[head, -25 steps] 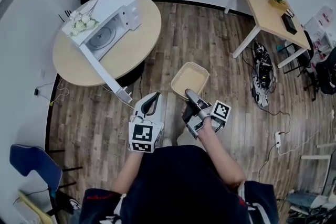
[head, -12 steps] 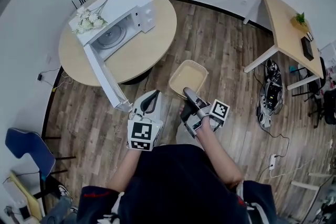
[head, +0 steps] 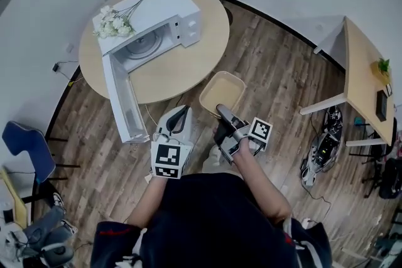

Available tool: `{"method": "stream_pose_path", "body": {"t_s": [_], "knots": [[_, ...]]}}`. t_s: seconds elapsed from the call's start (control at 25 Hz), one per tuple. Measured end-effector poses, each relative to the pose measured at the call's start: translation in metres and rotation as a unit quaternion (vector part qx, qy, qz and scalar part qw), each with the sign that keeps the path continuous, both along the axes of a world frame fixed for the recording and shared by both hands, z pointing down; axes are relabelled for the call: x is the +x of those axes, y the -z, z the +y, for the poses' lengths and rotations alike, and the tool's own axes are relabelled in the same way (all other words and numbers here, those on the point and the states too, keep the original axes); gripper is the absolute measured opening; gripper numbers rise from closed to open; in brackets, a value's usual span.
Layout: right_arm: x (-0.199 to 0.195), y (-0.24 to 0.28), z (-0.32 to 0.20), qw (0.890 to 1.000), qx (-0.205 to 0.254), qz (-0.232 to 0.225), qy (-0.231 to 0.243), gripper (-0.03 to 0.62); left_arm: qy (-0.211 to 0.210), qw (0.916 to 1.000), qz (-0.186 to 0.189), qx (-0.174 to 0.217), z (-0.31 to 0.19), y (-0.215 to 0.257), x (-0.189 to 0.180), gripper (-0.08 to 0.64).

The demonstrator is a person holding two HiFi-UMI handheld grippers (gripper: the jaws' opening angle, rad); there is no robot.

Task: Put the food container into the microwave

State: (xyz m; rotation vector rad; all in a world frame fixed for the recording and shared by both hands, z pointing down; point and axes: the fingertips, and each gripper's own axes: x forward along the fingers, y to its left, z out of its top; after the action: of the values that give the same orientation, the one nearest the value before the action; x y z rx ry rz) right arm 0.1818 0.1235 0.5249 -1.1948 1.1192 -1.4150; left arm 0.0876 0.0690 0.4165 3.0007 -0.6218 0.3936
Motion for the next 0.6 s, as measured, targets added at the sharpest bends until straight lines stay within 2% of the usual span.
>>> {"method": "stream_pose_path", "body": {"t_s": [0.24, 0.48, 0.6], "knots": [[0.023, -0.003, -0.031, 0.997, -0.003, 0.002, 0.071, 0.227, 0.061, 0.9981, -0.002, 0.0, -0.019, -0.001, 0.023, 0.015], [0.02, -0.015, -0.05, 0.99, -0.004, -0.006, 0.138, 0.227, 0.122, 0.9925, -0.005, 0.003, -0.029, -0.009, 0.025, 0.015], [0.017, -0.02, -0.06, 0.987, -0.007, -0.01, 0.16, 0.227, 0.139, 0.9902, -0.013, 0.004, -0.031, -0.012, 0.022, 0.015]]}}
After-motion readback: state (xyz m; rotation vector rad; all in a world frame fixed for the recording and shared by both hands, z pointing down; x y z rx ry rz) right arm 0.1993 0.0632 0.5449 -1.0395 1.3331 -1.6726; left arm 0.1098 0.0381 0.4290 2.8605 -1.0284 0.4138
